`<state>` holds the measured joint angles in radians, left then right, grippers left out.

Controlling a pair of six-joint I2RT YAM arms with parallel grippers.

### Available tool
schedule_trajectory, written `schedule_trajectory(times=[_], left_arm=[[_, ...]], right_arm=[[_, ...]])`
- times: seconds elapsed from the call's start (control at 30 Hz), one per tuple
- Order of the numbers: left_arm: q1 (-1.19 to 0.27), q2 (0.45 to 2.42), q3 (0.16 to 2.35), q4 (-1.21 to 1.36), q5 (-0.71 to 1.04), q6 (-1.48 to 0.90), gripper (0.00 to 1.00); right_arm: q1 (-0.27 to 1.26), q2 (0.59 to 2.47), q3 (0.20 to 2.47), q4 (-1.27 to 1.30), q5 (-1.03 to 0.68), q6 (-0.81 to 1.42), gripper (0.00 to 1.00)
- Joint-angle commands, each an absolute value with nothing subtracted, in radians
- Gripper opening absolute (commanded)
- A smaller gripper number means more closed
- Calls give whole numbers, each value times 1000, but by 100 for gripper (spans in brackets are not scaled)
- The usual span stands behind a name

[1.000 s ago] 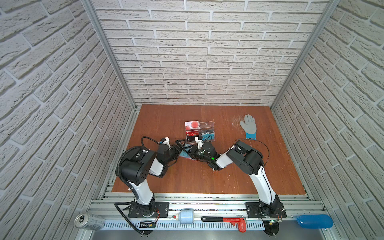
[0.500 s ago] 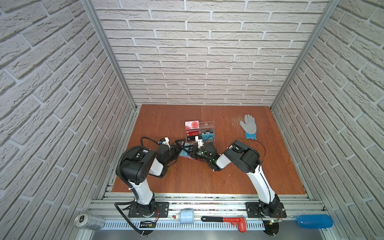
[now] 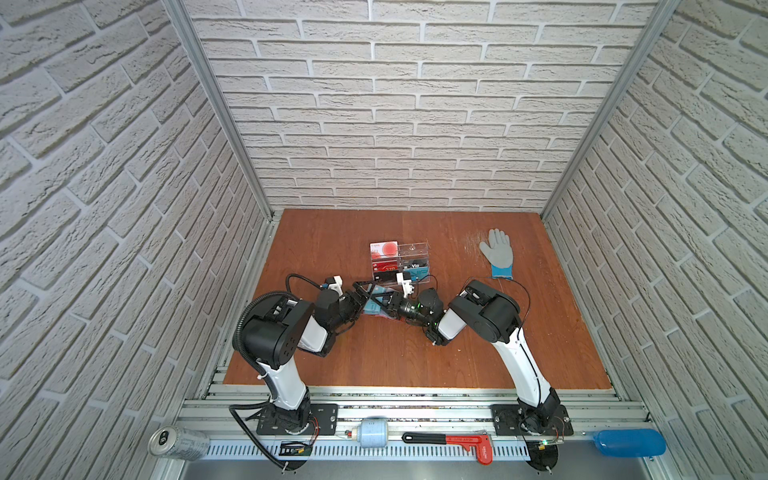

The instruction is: Take the credit cards out of the card holder

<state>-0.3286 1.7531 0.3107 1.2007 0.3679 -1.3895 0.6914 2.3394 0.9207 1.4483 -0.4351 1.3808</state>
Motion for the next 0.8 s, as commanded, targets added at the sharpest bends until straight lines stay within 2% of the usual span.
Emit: schedule_trajectory(times=[0.0, 0.77], left_arm=[[-353, 1768, 273, 1057, 434, -1400, 98], [-350, 1793, 278, 1075, 436, -1402, 98]], right_arm=[[666, 2359, 872, 1378, -427, 1349, 25], [632, 2341, 775, 1402, -451, 1314, 20]])
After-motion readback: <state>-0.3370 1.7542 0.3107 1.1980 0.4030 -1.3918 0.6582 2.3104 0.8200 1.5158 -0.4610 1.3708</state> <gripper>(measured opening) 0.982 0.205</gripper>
